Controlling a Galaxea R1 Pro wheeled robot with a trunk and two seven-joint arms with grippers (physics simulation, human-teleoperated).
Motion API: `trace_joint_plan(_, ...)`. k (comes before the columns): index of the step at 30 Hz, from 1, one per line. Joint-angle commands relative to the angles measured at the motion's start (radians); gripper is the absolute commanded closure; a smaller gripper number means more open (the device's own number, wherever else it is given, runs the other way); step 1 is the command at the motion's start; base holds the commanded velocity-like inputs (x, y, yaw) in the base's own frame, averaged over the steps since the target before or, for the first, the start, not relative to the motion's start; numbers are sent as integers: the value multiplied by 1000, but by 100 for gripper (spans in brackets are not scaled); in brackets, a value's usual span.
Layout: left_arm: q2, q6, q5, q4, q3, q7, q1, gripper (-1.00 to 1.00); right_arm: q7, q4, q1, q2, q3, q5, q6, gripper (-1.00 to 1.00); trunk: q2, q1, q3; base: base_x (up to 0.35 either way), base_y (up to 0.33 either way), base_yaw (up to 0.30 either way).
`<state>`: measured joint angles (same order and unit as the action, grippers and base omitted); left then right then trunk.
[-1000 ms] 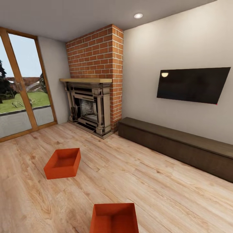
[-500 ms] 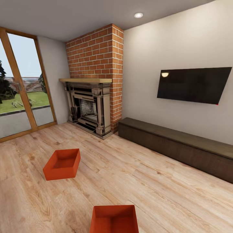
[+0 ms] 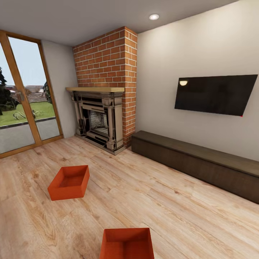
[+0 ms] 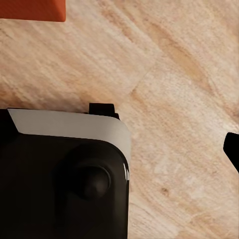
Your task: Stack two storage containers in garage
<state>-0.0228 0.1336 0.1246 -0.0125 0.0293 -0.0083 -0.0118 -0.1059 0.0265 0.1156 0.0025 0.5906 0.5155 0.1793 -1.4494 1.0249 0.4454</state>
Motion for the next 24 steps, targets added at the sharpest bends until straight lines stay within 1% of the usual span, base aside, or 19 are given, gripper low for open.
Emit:
trace_joint_plan(1,0,1,7,-1,2,-1,0,-100,0,3,1,1,9,8,5,-100,0,0,1,0,0,0)
trace_joint_plan(9,0,1,7,-1,2,-1,0,-100,2,3,1,-2,9,3,5,-100,0,0,1,0,0,0)
trace_joint_plan(11,11,13,2,10,3,5,10,-100,2,3,1,2,10,3,5,-100,0,0,1,0,0,0)
trace_joint_plan(13,10,15,2,15,3,5,10,-100,2,3,1,2,10,3,5,-100,0,0,1,0,0,0)
trace_joint_plan(18,19,2,5,-13,0,4,14,-100,2,3,1,2,10,3,5,-100,0,0,1,0,0,0)
trace_joint_plan(24,21,-1,6,-47,0,4,15,-100,1,3,1,3,10,8,3,-100,0,0,1,0,0,0)
